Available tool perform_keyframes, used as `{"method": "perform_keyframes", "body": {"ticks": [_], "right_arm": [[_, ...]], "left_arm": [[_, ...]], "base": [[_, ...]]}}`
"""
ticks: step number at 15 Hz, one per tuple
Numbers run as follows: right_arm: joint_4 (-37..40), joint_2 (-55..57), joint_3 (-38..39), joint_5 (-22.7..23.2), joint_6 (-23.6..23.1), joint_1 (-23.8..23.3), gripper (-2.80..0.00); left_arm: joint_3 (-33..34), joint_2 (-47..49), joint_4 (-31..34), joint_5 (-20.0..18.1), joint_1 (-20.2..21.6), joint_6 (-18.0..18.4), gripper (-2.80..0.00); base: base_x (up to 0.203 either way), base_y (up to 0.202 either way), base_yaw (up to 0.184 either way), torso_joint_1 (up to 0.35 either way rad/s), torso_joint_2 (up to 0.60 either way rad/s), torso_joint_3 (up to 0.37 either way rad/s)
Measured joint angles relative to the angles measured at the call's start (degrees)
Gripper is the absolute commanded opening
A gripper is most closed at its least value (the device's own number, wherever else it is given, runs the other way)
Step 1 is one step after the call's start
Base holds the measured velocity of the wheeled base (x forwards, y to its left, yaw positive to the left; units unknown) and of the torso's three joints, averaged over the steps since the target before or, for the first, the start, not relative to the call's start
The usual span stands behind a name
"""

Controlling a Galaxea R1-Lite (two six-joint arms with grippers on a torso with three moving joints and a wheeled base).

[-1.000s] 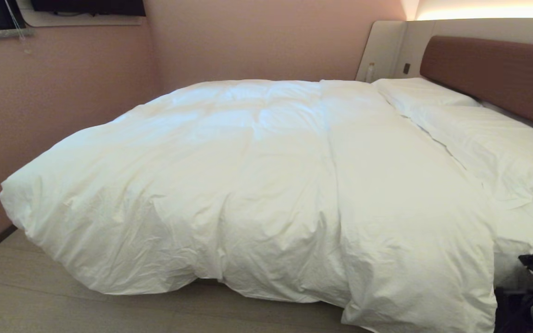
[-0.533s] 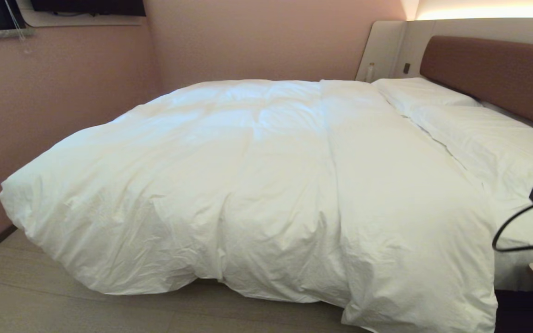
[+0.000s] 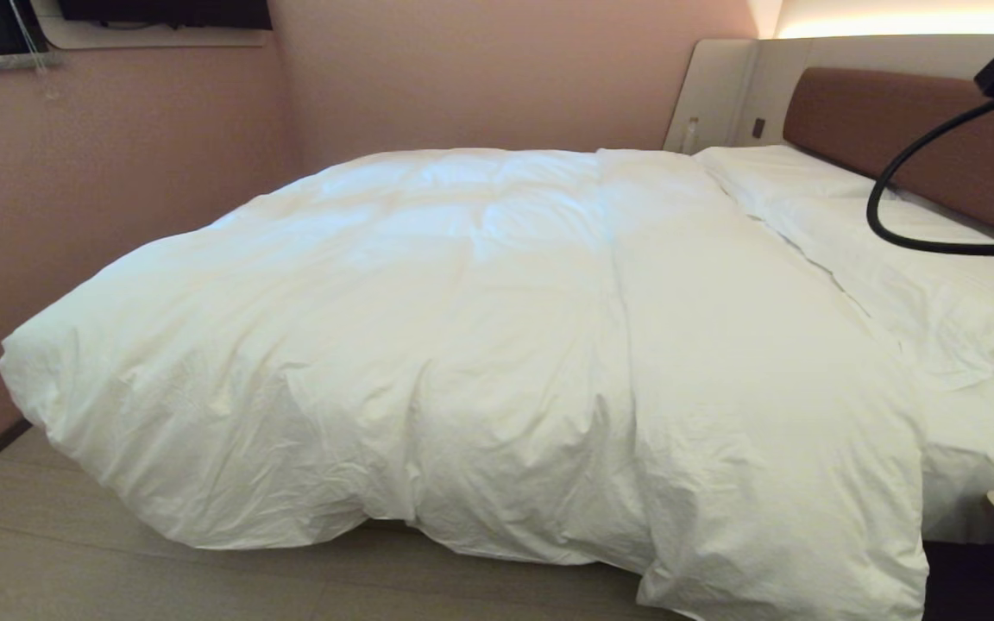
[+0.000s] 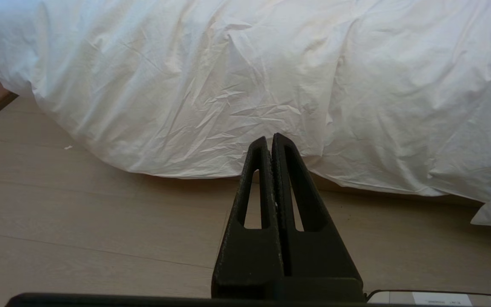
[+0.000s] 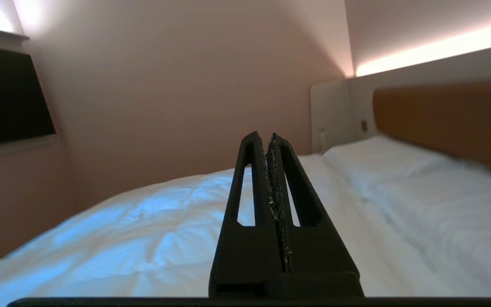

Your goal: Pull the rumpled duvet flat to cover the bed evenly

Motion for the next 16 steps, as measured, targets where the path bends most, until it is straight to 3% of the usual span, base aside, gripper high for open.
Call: {"method": "perform_keyframes", "body": {"ticks": [2,5,12,16], "right_arm": [[6.79,-4.85,-0.67,-6.62,3.16,5.32,-2.8],[18.71,-13.75,-0.77,-15.06,6.68,8.9,-2.8],[46.37,-31.78,-0.25,-29.07,7.85,9.91,-2.8],[58.14,-38.05,0.18,-35.56,7.18,9.73,-2.8]], "left_arm": [[-0.02,0.0,0.0,-0.03,0.0,0.0,-2.8],[-0.02,0.0,0.0,-0.02,0.0,0.02,-2.8],[-0.02,0.0,0.0,-0.02,0.0,0.0,-2.8],[0.0,0.0,0.01,-0.02,0.0,0.01,-2.8]], "base": [[0.0,0.0,0.0,0.0,0.0,0.0],[0.0,0.0,0.0,0.0,0.0,0.0],[0.0,0.0,0.0,0.0,0.0,0.0],[0.0,0.0,0.0,0.0,0.0,0.0]]}}
